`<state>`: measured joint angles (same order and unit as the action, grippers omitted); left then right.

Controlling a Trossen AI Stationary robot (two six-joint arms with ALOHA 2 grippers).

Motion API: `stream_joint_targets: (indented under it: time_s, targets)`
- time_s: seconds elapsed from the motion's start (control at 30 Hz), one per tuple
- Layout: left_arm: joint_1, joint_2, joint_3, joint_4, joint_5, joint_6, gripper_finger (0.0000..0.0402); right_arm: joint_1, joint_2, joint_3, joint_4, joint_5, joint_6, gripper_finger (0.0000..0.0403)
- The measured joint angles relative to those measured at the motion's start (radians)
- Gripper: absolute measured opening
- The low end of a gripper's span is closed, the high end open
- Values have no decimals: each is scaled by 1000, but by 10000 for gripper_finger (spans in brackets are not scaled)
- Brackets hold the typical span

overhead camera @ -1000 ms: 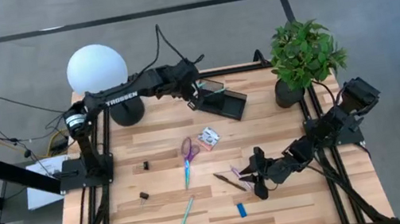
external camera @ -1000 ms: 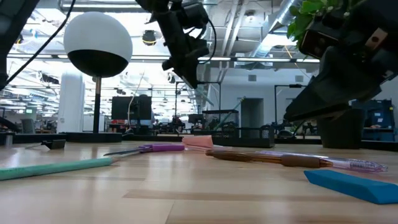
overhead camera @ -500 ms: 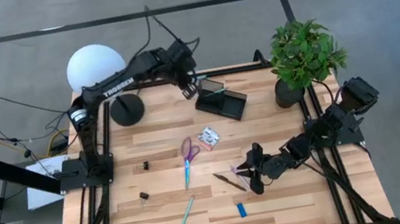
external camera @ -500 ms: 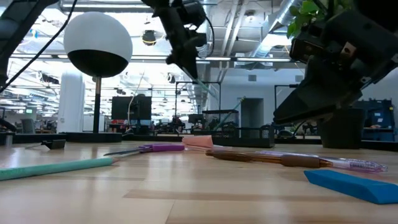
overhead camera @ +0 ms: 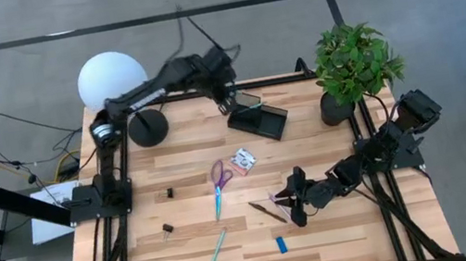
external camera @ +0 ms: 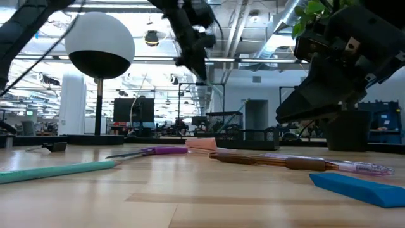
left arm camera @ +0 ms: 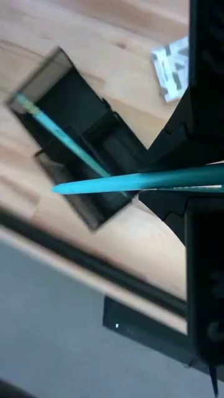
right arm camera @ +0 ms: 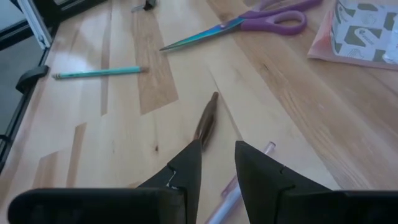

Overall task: Pick and place office supplies into organizer
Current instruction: Put the light blue pen into the black desk organizer, then put the purple pen into the black desk organizer

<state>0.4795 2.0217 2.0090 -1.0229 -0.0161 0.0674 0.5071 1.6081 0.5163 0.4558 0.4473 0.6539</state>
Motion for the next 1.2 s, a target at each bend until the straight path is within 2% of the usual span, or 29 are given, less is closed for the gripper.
stream_joint_targets:
  time_s: [0.17,0.43,0.67,1.07,1.2]
  targets:
    - [-10,91,-2,-11,-85,11,28,1,0,0,-2,0,0,93]
    - [-10,110,-1,23,-92,28,31,1,0,0,-6,0,0,93]
    - [-10,110,-1,29,-55,52,74,1,0,0,-7,0,0,93]
    - [-16,110,3,212,-61,44,80,1,0,0,-7,0,-1,93]
    - [-25,108,58,197,-42,-5,81,1,0,0,-7,33,0,93]
